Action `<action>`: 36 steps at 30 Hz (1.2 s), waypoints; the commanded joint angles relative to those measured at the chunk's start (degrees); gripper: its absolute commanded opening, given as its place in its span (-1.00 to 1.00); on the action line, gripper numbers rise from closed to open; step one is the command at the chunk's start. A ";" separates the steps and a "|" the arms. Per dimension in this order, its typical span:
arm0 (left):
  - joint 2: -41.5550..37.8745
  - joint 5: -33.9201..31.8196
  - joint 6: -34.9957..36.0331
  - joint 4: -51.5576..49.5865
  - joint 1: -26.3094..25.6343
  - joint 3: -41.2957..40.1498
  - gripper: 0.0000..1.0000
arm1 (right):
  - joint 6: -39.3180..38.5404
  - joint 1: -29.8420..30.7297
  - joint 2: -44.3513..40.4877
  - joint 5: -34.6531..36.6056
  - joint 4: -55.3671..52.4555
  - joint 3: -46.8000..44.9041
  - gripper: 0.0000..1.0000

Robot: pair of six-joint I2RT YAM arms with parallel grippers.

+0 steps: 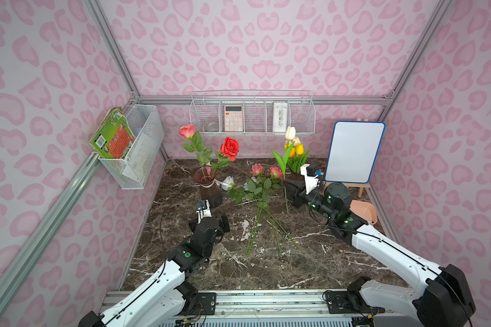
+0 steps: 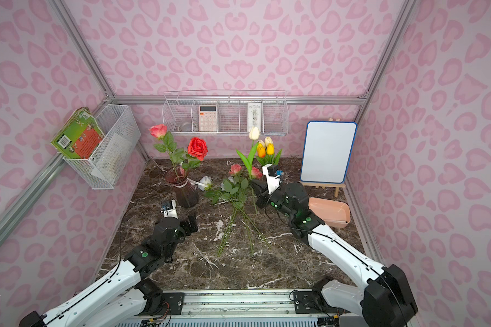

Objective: Arrange the flowers in different vases according to their variety
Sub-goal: Insert the flower into the vase.

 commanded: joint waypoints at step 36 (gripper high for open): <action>1.17 -0.34 0.76 0.77 -0.04 0.15 0.97 | -0.77 -20.44 25.13 -8.90 18.58 18.71 -1.00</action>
